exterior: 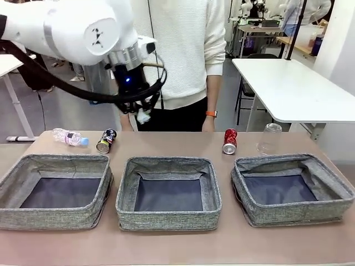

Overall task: Sort the waste into the appropriate baskets.
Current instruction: Pick up the waste item pointed out by the person.

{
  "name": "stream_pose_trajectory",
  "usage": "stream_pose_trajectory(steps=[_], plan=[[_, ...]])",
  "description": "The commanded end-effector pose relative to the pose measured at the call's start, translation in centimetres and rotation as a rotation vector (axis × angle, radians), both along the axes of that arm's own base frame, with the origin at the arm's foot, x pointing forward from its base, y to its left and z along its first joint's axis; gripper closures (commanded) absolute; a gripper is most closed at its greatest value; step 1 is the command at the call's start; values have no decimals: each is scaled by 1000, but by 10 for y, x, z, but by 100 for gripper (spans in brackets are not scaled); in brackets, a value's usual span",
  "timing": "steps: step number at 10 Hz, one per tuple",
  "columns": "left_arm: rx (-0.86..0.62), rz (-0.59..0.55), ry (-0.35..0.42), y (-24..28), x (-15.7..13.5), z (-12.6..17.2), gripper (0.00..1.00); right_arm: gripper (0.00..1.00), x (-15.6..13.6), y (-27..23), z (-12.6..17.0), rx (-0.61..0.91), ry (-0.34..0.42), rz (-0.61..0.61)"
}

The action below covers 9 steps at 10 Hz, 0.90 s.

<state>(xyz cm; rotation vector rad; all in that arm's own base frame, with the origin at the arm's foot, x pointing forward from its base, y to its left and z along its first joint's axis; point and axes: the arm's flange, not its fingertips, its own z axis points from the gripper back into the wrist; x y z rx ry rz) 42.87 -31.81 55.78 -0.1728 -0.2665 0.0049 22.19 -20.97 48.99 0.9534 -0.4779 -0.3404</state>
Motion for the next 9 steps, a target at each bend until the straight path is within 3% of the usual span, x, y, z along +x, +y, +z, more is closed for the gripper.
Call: stream_pose_trajectory(steps=[1,2,3,6,7,8,9], plan=[[-13,-76,8,-43,-11,91,85,0,2,0,1,7,-32,10],[-56,-141,30,-65,-20,135,85,0,2,0,1,7,-32,10],[-124,-212,9,-77,-27,157,85,0,2,0,1,7,-32,10],[-71,-222,34,-73,-42,172,85,0,2,0,1,7,-32,10],[-120,-356,80,-67,-50,176,85,0,2,0,1,7,-32,10],[-74,-249,41,-62,-50,177,85,0,2,0,1,7,-32,10],[-87,-258,44,-58,-51,177,85,0,2,0,1,7,-32,10]])
